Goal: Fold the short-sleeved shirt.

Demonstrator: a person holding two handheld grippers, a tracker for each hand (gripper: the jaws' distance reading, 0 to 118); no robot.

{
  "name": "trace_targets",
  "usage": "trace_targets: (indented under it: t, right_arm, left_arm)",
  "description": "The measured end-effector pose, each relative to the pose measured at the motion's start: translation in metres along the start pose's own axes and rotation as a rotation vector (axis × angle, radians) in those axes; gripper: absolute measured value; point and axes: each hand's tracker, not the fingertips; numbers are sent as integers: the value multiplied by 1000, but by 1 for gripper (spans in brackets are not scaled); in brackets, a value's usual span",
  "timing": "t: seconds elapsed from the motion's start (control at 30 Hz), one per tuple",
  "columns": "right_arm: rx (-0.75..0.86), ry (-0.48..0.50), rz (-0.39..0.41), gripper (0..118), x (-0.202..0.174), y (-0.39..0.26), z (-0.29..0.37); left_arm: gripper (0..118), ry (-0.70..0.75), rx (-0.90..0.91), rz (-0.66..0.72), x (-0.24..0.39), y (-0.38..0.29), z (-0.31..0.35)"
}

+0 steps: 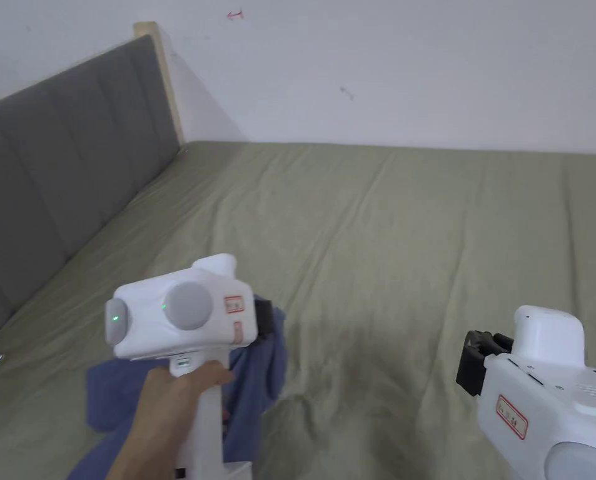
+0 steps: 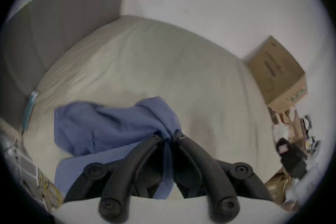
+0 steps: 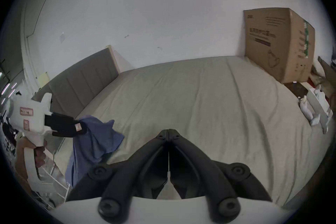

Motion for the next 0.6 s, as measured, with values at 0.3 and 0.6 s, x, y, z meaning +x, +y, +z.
trace_targets:
  t: [0.3,0.6]
  right_arm:
    - [127,-279,-3,1,99,26,75]
    - [93,-529,79,1,165,15,116]
  left_arm:
    - [9,-544,-33,-124,212,-12,-13]
    - [9,-438,-337,-213,287,-145,-125]
